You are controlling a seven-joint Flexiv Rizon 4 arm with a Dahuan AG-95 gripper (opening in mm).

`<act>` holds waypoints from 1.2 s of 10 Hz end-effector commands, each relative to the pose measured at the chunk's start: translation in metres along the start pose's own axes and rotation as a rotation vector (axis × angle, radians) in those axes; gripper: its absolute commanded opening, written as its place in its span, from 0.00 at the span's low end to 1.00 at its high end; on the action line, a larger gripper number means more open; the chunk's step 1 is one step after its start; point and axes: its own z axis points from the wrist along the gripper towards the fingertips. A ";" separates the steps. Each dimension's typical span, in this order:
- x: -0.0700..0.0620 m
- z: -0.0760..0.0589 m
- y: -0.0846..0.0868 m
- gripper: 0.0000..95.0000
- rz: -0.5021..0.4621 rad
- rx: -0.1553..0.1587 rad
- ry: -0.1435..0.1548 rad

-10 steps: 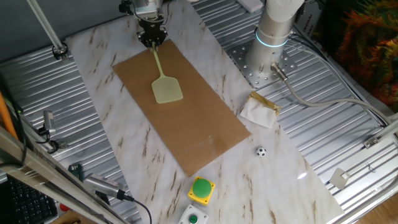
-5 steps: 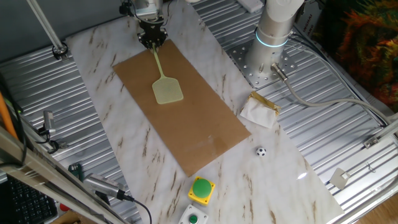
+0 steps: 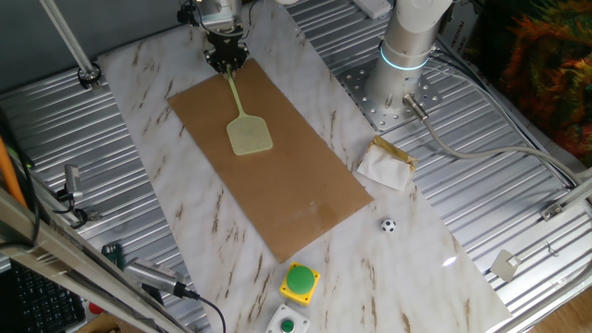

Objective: Swat with a flyswatter

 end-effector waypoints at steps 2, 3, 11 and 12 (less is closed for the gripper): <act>0.000 0.000 0.000 0.00 0.001 -0.001 -0.002; 0.000 0.000 0.000 0.00 0.001 0.001 -0.004; 0.000 0.001 0.000 0.40 -0.001 0.006 -0.005; 0.000 0.001 0.000 0.40 0.001 0.007 -0.005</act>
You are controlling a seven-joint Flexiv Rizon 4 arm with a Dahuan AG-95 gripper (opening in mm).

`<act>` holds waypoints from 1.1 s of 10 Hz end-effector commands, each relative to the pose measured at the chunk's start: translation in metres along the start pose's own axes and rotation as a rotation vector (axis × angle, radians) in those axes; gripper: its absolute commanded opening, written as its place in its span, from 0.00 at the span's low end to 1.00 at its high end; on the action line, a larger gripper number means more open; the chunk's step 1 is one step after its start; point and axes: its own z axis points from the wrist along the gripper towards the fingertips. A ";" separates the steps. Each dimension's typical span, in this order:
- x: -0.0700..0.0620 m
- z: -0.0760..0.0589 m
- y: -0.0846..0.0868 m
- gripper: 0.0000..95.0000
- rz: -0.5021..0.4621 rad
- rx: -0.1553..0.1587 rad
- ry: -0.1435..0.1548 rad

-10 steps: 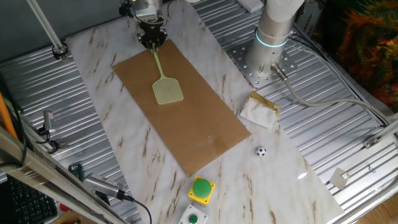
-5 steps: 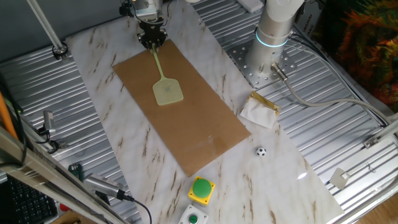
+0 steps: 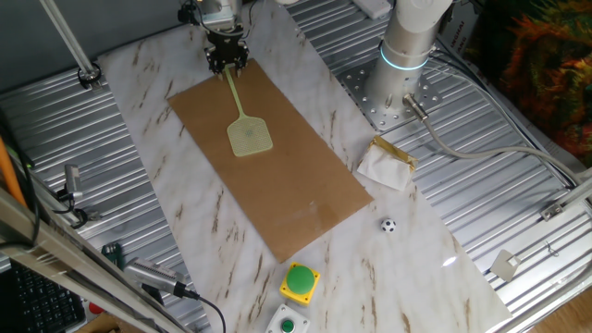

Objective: Swat with a flyswatter

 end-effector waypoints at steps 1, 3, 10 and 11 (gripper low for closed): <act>0.000 0.000 0.000 0.40 0.004 0.001 -0.001; 0.000 0.000 0.000 0.40 0.011 0.001 -0.004; -0.011 -0.015 -0.005 0.20 0.168 -0.015 -0.045; -0.011 -0.015 -0.005 0.20 0.168 -0.015 -0.045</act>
